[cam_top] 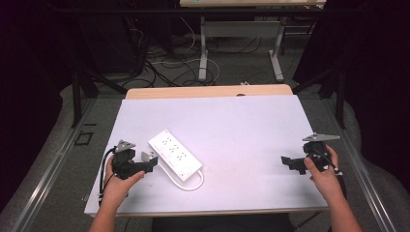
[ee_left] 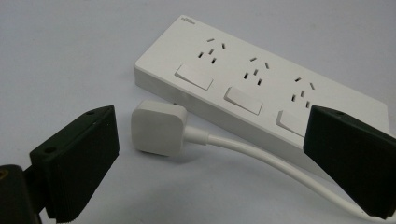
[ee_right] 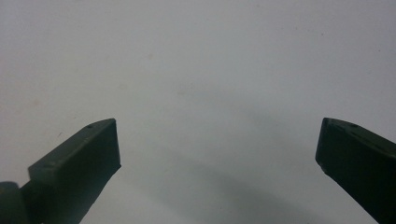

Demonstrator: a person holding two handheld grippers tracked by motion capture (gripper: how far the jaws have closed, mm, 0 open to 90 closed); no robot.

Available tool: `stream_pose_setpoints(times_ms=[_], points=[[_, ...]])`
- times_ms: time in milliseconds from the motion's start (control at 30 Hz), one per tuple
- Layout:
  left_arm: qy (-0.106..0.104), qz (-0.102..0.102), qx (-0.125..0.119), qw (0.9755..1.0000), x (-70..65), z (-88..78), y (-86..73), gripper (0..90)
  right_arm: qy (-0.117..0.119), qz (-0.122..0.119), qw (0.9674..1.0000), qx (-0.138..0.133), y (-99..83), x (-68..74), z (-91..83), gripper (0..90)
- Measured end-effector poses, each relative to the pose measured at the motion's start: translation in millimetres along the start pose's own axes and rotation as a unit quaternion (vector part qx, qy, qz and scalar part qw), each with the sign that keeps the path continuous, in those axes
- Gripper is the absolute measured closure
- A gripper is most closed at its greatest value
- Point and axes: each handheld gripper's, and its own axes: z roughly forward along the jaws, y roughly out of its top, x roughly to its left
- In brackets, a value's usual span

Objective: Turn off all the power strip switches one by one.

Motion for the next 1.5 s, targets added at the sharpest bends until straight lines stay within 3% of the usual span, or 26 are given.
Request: stream_pose_setpoints(times_ms=[167,333,467,633,700,933,1133,1500], points=[[-0.001,0.0,-0.004,1.0,-2.3,0.0,2.2,3.6,0.007,0.006,0.9999,0.004,4.8,1.7,-0.6,0.0],[-0.005,0.008,0.0,1.0,-7.1,-1.4,5.3,6.9,0.009,-0.004,0.9998,0.017,13.1,8.1,-1.4,0.0],[-0.006,0.015,0.003,0.9999,-11.6,-2.4,7.4,14.7,0.007,-0.018,0.9995,0.023,18.0,16.3,-0.7,0.0],[-0.014,0.029,0.01,0.9994,-17.4,-2.7,9.9,18.9,0.014,-0.032,0.9989,0.032,15.8,22.3,0.5,0.0],[-0.024,0.031,0.014,0.9991,-20.0,-3.0,11.0,25.9,0.022,-0.036,0.9984,0.039,13.2,25.3,2.1,0.0],[-0.031,0.058,0.031,0.9974,-33.8,-1.4,13.5,28.4,0.037,-0.05,0.9967,0.052,9.6,34.3,2.2,0.0],[-0.042,0.055,0.025,0.9973,-40.1,-3.0,14.3,31.6,0.041,-0.061,0.996,0.051,7.7,43.1,1.7,0.0],[-0.055,0.051,0.049,0.996,-48.8,-1.6,16.4,43.1,0.047,-0.073,0.9945,0.059,5.7,52.0,5.8,0.0]])
